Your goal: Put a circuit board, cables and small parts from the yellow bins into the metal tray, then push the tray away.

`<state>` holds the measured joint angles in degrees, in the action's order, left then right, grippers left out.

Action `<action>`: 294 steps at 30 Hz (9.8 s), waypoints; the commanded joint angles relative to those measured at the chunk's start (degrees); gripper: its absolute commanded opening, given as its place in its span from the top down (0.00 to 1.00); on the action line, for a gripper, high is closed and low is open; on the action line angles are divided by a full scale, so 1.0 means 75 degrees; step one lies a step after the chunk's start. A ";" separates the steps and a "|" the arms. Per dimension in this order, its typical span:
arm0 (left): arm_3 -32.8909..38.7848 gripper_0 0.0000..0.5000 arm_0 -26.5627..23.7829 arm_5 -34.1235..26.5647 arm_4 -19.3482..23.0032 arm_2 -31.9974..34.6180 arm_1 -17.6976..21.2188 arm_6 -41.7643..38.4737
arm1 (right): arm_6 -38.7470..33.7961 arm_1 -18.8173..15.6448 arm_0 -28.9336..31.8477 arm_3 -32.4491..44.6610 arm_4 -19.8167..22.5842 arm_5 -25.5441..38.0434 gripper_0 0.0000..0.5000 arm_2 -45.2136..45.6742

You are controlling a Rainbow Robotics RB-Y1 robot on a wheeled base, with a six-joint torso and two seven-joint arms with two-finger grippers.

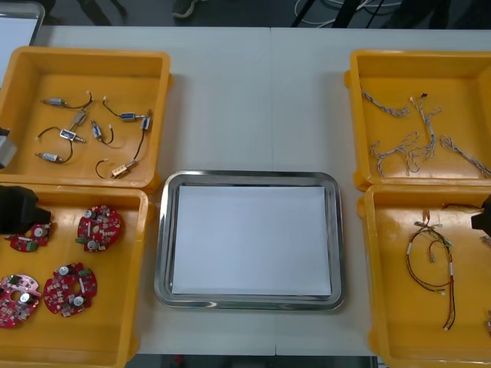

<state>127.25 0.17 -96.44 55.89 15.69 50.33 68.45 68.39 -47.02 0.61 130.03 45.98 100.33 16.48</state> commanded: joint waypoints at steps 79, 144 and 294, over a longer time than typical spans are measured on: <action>-0.2799 0.00 0.2426 0.6003 0.1173 -0.2900 0.3274 0.4478 | 0.0760 0.0715 0.1806 -0.1998 -0.1162 -0.3874 0.00 -0.1647; -0.3056 0.00 0.2005 0.5851 0.0963 -0.2900 0.2758 0.4314 | 0.0900 0.0504 0.1853 -0.1517 -0.1197 -0.3523 1.00 -0.0873; -0.0525 1.00 -0.5015 0.1374 -0.4229 -0.9955 -0.0968 -0.7873 | 0.0373 -0.1887 -0.4077 0.2221 0.3210 0.0802 1.00 -0.3287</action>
<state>123.48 -35.52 -87.14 25.27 -57.70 44.54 13.62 71.94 -59.05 -28.41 145.02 69.43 106.35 -7.53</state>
